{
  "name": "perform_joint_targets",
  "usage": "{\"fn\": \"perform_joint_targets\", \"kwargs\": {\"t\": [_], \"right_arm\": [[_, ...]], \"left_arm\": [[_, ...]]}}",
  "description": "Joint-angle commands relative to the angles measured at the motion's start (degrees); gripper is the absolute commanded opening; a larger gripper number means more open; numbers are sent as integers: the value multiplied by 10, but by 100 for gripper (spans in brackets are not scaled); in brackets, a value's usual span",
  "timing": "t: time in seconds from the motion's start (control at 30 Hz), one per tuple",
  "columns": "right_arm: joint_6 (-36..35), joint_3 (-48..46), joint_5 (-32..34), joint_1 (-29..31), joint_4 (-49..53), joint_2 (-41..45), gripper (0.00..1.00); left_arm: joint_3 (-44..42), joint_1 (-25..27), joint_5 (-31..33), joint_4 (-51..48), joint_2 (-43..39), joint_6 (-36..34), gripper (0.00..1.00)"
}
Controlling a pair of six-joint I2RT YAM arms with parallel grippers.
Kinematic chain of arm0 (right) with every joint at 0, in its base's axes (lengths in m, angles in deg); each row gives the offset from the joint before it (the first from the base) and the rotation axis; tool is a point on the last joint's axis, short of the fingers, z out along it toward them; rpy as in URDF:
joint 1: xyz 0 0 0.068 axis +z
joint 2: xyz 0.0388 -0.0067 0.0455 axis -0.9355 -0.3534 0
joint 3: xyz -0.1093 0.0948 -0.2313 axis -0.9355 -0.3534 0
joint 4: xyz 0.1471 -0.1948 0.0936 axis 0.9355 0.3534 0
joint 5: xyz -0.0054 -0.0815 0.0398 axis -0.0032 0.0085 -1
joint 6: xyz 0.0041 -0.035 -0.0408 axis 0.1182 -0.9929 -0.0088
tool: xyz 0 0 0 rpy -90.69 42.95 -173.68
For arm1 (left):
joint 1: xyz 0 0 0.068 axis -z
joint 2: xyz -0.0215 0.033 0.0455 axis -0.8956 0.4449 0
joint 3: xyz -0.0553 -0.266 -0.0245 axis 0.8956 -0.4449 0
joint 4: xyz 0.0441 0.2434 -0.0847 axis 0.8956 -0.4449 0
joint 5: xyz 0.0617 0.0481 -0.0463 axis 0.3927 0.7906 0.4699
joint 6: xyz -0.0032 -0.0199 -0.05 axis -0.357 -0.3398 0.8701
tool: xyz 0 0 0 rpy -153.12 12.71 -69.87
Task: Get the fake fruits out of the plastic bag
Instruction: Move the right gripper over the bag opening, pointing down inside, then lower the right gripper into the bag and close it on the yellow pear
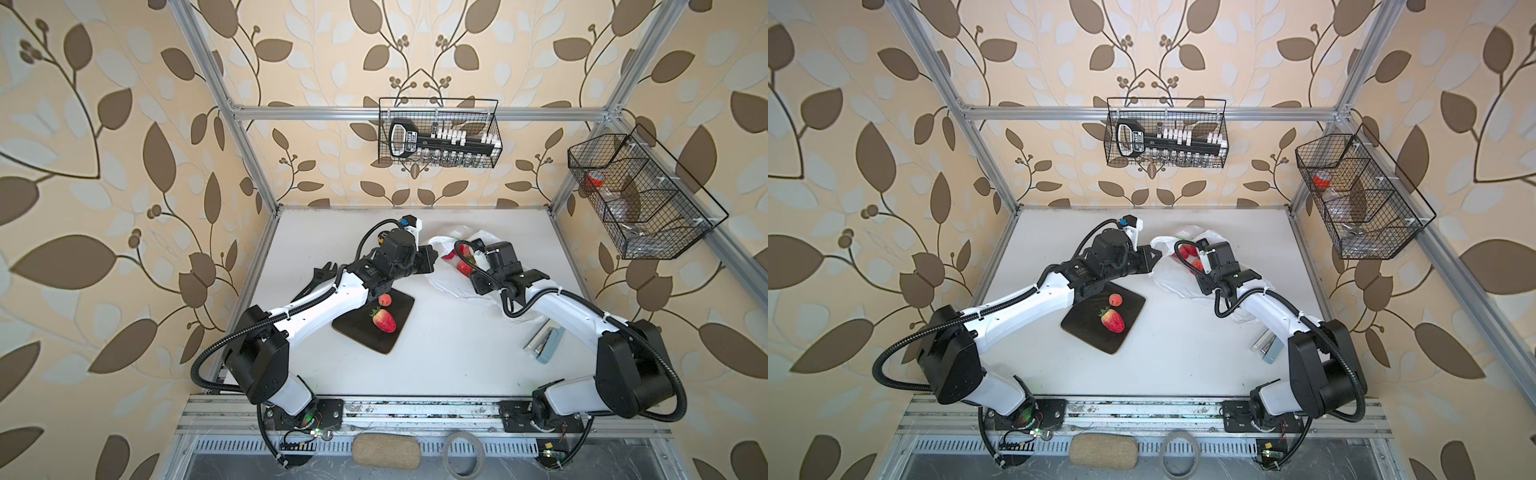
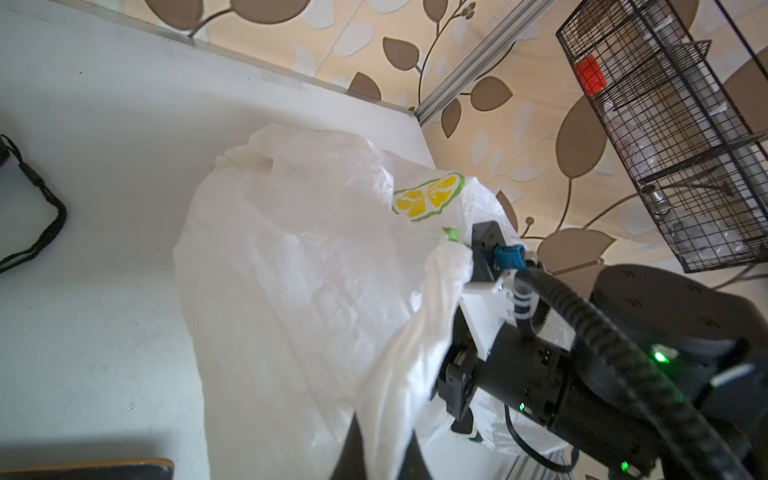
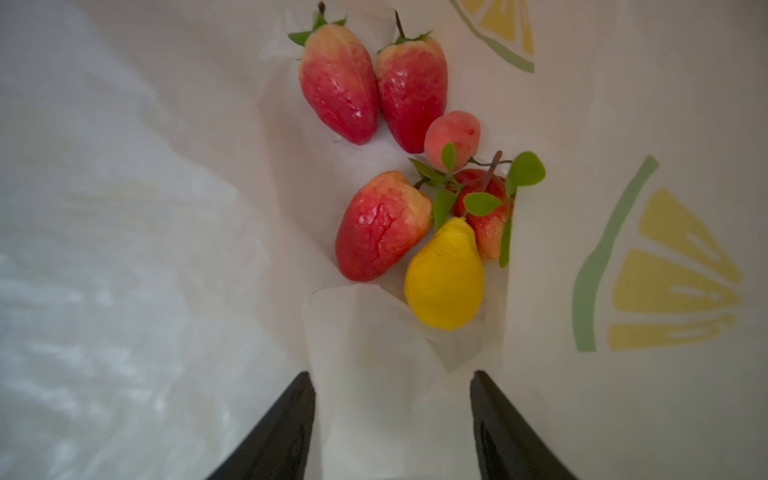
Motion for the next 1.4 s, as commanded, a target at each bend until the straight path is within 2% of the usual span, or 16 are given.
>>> {"fn": "perform_joint_targets", "kwargs": {"t": [0.0, 0.23, 0.4, 0.6, 0.77, 0.87, 0.97, 1.1, 1.2, 1.37], "right_arm": [[-5, -5, 29, -11, -45, -21, 60], [47, 29, 22, -19, -51, -70, 61], [60, 43, 55, -23, -78, -114, 61], [50, 67, 77, -24, -117, -160, 68], [26, 87, 66, -24, -150, -198, 75], [13, 104, 60, -24, -144, -217, 73], [12, 92, 35, -25, -144, -201, 71], [-12, 47, -31, -25, -157, -131, 73], [-66, 4, -73, -25, -178, -67, 76], [-163, -52, -87, -25, -220, -2, 75]], "left_arm": [[-12, 1, 11, -8, -35, -13, 0], [-32, 0, 14, -22, -43, -10, 0], [-38, 0, 14, -27, -64, -8, 0], [-34, 0, 10, -32, -60, -10, 0], [-24, 0, -3, -36, -54, -10, 0], [-17, 0, -8, -39, -52, -9, 0], [-13, 0, 0, -36, -52, -9, 0], [0, 0, 23, -33, -37, -9, 0], [12, -2, 47, -34, -30, -8, 0], [34, -14, 50, -32, -17, -10, 0]]}}
